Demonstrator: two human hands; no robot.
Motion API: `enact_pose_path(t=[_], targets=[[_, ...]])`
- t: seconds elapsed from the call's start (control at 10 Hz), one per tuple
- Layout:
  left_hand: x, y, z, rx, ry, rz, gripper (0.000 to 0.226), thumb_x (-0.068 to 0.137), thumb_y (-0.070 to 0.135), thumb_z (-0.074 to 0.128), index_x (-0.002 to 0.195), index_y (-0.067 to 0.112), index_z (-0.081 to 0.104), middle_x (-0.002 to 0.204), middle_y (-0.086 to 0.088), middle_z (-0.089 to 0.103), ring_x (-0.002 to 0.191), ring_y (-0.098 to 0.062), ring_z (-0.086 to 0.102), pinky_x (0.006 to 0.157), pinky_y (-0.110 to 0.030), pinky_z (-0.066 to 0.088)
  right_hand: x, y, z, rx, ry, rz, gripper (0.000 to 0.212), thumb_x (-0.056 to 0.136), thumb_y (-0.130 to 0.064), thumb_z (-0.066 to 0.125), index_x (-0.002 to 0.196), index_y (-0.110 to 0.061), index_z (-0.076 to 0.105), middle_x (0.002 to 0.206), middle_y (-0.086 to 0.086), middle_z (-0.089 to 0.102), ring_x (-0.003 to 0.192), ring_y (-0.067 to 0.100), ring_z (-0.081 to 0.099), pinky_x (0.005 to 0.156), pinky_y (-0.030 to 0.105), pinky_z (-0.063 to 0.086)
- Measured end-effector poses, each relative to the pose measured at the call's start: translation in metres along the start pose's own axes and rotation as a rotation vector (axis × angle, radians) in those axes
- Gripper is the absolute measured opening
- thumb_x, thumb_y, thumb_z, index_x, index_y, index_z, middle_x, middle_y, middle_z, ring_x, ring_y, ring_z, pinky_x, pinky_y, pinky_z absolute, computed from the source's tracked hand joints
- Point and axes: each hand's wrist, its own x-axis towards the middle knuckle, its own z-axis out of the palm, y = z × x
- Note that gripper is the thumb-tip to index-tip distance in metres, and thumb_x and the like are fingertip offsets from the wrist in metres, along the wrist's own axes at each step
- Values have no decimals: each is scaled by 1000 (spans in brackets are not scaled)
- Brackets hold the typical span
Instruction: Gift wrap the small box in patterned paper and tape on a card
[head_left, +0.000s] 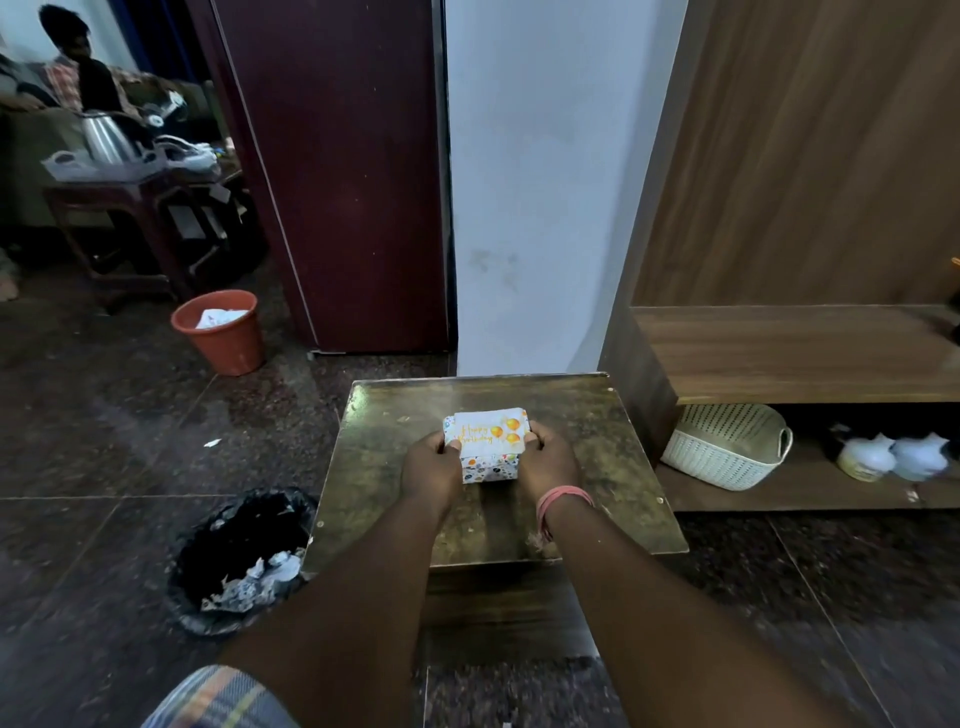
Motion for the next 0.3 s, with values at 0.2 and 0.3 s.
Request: enact_pose_path(t=[0.2,0.3], targets=[[29,15,-12,167,87,-62,37,107,32,50,112,2,71,115,-24,71,108,-40,66,88,-36,50,16,-12,-1,-26,36,31,26,96,-27,47,99,-14,69,100,9,70,99,33,66,87,38,52],[47,40,-19,307,155,-47,39,108,32,45,119,2,69,121,-23,69,114,-40,64,92,-36,48,33,-37,-5,-147,114,-48,34,103,-33,42,100,-10,67,100,13,70,94,35,65,80,34,49]])
